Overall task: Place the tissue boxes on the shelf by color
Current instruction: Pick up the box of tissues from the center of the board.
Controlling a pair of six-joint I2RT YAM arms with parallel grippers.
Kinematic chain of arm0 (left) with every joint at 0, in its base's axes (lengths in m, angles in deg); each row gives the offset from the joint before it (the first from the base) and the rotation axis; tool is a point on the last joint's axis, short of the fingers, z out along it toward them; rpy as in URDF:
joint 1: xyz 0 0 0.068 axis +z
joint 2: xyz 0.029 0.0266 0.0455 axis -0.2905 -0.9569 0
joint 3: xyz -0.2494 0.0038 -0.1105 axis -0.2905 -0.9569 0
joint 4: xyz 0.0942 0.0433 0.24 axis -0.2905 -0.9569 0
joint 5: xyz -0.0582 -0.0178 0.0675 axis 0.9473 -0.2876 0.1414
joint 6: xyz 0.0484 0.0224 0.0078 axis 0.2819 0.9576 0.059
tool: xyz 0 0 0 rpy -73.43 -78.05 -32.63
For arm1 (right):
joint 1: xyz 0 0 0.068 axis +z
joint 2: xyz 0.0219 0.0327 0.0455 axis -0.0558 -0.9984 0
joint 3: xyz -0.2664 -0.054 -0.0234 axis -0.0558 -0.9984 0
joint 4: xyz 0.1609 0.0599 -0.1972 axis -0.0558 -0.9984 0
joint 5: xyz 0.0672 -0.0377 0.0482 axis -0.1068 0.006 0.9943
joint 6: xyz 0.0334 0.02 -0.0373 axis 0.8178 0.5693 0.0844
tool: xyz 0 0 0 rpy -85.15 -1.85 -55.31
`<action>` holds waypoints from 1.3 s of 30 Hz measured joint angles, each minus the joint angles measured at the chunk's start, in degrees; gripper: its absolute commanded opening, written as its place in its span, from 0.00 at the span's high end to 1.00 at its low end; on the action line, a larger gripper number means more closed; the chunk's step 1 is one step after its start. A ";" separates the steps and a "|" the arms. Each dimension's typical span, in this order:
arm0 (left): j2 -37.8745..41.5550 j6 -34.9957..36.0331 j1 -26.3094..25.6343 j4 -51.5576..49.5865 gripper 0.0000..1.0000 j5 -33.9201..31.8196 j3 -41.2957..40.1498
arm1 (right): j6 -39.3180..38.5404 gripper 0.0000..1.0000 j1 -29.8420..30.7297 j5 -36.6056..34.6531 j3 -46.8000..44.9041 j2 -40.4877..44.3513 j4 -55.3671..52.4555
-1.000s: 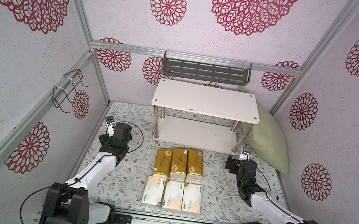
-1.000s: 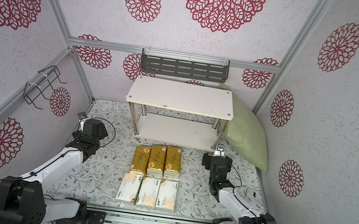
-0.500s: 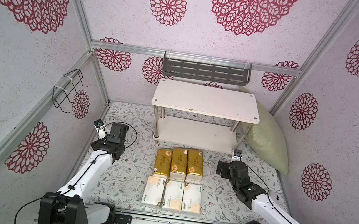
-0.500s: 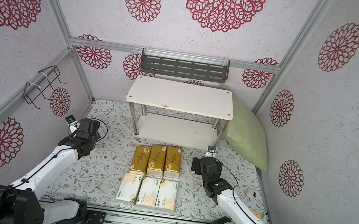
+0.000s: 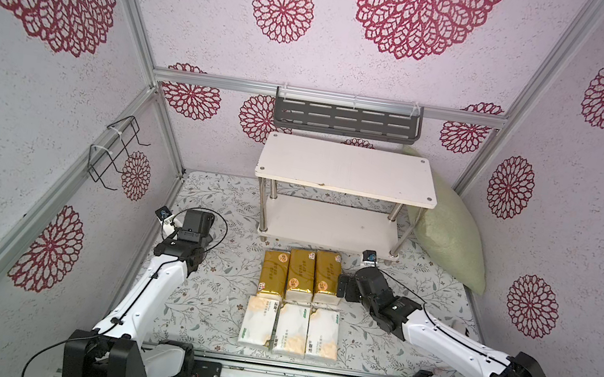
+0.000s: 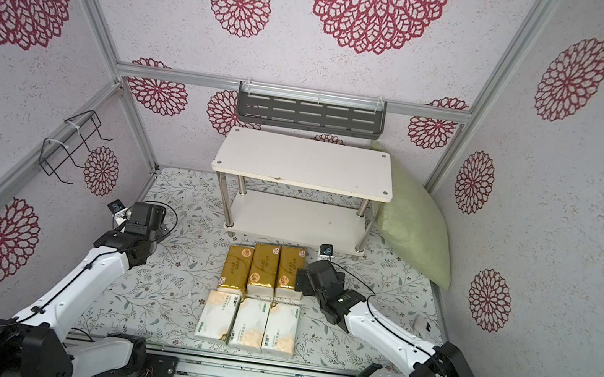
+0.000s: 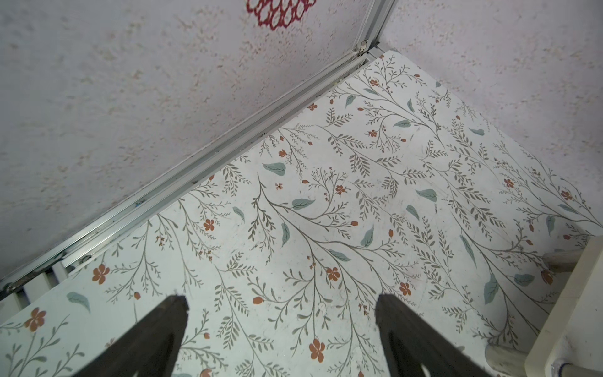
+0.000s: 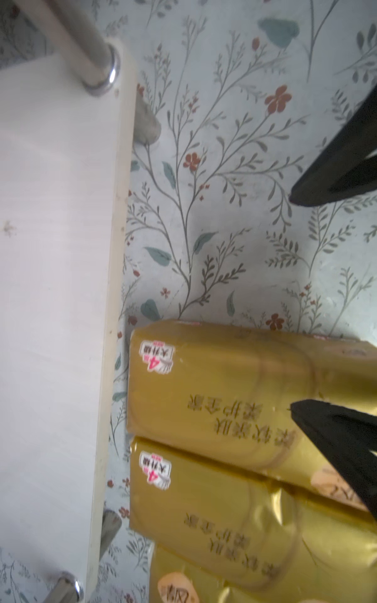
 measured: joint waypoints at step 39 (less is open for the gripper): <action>3.52 -1.77 -0.55 -1.25 0.02 2.95 -0.17 | 12.81 0.01 8.59 0.31 10.40 -14.56 -5.90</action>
